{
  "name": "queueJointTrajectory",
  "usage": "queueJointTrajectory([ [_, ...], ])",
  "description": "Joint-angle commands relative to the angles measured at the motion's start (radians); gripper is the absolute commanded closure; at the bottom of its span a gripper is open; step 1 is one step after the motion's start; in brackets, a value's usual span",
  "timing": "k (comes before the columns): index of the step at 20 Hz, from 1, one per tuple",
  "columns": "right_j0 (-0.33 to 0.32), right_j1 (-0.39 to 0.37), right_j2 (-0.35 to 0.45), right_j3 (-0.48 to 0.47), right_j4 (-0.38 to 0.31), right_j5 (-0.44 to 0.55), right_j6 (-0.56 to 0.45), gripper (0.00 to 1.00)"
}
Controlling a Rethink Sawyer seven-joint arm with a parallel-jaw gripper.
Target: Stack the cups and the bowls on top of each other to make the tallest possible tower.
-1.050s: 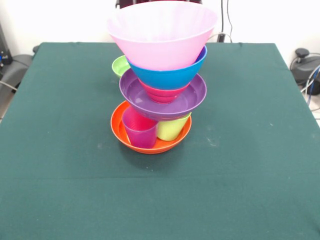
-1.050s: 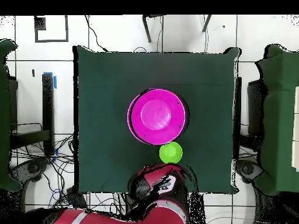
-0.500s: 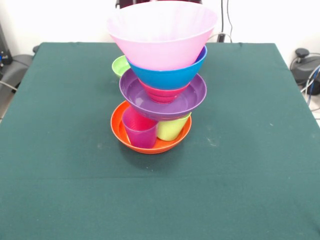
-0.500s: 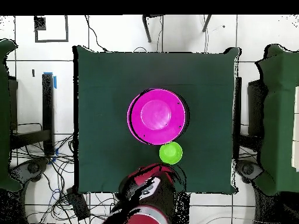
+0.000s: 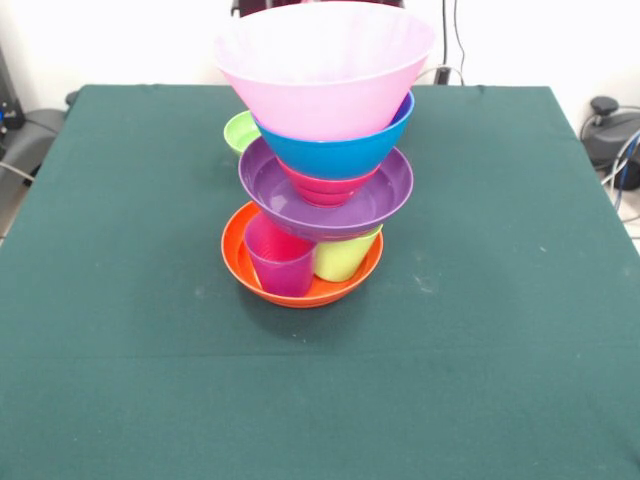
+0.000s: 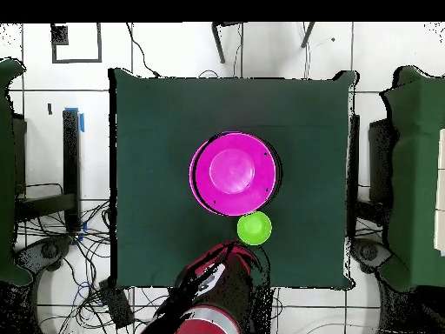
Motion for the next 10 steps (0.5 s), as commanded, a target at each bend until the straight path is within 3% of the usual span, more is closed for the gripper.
queueJointTrajectory([
  [1, 0.009, 0.085, 0.070, -0.150, -0.076, -0.012, -0.036, 0.00],
  [10, 0.019, 0.165, 0.041, -0.188, -0.066, -0.080, 0.033, 0.00],
])
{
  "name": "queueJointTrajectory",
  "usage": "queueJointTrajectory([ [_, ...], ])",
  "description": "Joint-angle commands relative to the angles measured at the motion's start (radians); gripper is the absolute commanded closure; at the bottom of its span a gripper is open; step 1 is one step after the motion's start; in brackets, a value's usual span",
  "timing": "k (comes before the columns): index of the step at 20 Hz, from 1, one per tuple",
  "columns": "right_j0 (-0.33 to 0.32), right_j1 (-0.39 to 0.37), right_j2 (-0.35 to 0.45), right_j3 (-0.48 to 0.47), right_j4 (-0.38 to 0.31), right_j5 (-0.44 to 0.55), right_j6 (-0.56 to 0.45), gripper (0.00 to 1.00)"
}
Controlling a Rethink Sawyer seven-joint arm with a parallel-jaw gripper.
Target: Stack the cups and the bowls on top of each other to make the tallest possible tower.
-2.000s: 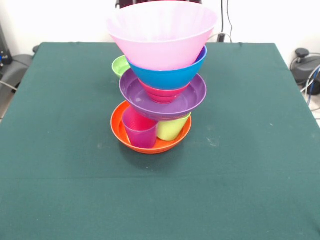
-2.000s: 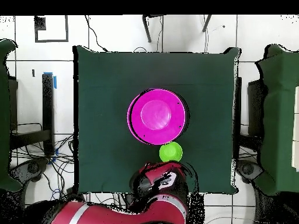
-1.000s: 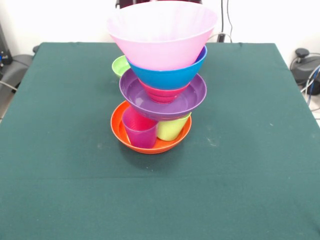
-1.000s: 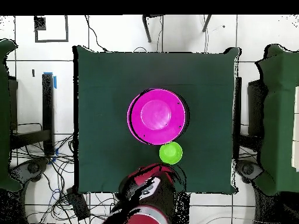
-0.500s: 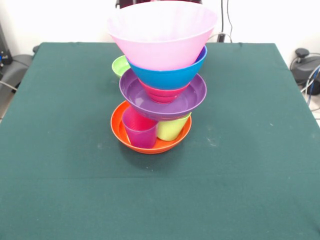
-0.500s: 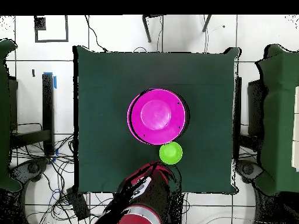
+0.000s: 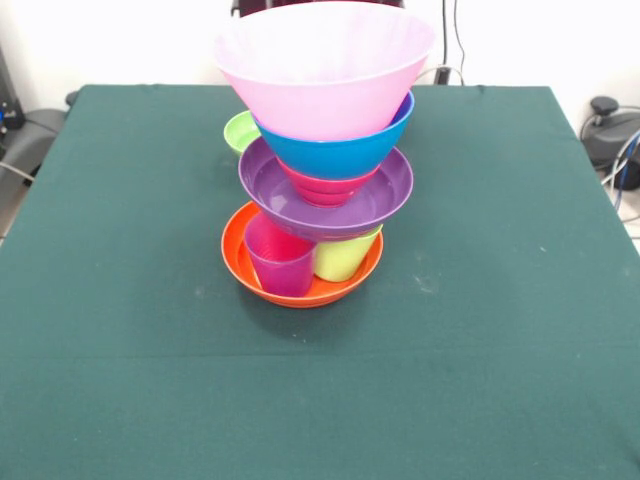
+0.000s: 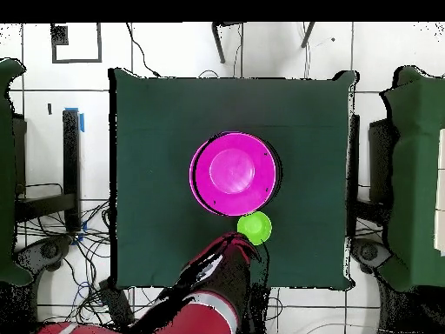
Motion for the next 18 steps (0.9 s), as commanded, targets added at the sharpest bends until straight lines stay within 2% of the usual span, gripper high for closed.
queueJointTrajectory([
  [1, 0.017, 0.116, 0.049, -0.133, -0.031, -0.093, 0.043, 0.00],
  [9, 0.051, 0.204, -0.013, -0.178, 0.016, -0.181, 0.093, 0.00],
  [18, 0.055, 0.224, -0.030, -0.177, 0.036, -0.206, 0.078, 0.00],
])
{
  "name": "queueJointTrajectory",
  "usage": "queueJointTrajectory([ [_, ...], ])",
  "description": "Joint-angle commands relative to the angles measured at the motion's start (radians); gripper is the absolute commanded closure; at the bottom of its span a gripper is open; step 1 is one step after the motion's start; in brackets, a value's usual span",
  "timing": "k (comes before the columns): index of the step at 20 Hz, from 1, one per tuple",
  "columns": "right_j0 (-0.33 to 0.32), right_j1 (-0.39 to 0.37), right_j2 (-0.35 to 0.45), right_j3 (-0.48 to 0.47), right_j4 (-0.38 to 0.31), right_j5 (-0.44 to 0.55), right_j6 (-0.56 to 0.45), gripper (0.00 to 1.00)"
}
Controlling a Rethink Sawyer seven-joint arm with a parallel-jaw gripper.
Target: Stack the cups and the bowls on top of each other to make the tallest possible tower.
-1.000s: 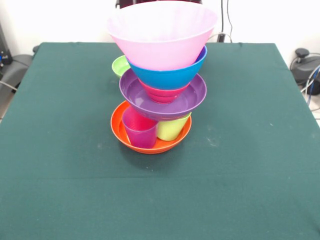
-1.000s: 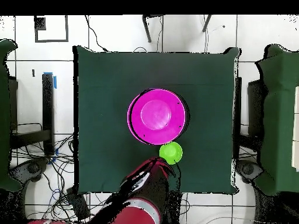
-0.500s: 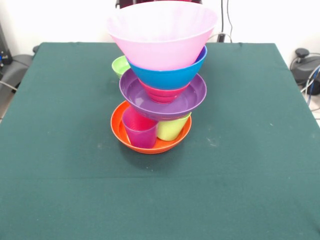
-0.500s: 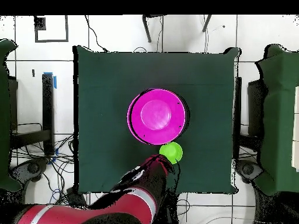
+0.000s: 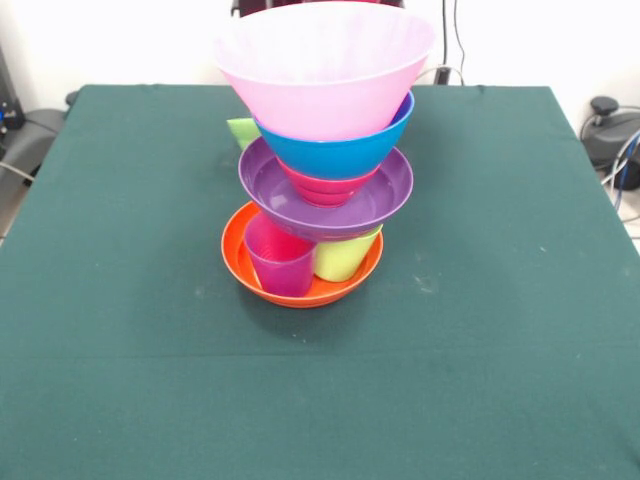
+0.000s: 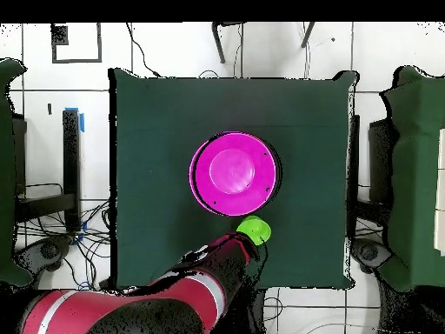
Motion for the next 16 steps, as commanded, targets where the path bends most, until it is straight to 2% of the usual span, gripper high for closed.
queueJointTrajectory([
  [1, 0.009, 0.058, 0.054, -0.116, 0.038, -0.089, 0.078, 0.00],
  [5, 0.018, 0.062, 0.044, -0.121, 0.050, -0.090, 0.083, 0.00],
  [6, 0.018, 0.061, 0.044, -0.122, 0.046, -0.102, 0.078, 1.00],
  [13, 0.009, 0.050, 0.048, -0.105, 0.071, -0.107, 0.101, 1.00],
  [16, -0.049, -0.009, 0.114, -0.071, 0.068, -0.004, 0.069, 1.00],
])
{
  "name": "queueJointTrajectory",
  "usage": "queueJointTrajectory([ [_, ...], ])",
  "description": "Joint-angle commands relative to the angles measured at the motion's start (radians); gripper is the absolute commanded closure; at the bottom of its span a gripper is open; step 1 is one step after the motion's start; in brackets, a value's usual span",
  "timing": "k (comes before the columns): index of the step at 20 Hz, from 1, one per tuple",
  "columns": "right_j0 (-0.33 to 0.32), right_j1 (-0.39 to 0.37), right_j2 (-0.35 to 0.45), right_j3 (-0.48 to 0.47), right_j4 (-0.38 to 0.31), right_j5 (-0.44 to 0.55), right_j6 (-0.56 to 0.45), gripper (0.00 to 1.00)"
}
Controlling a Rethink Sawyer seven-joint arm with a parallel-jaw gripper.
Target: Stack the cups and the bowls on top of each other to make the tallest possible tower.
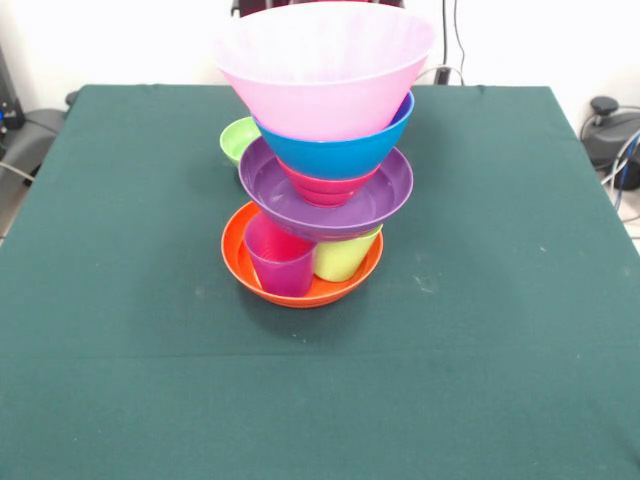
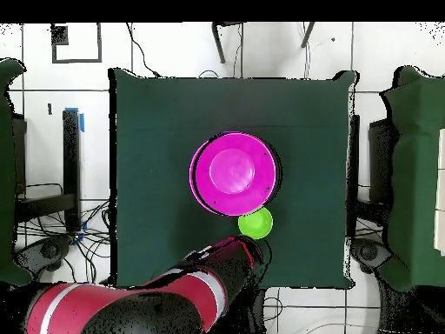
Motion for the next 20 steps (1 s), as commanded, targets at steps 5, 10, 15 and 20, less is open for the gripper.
queueJointTrajectory([
  [5, -0.139, -0.153, 0.238, 0.014, 0.098, 0.171, 0.006, 1.00],
  [10, -0.171, -0.207, 0.265, 0.050, 0.099, 0.216, -0.022, 1.00],
  [15, -0.203, -0.248, 0.288, 0.081, 0.083, 0.237, -0.038, 1.00],
  [20, -0.215, -0.211, 0.289, 0.063, 0.060, 0.184, -0.008, 1.00],
])
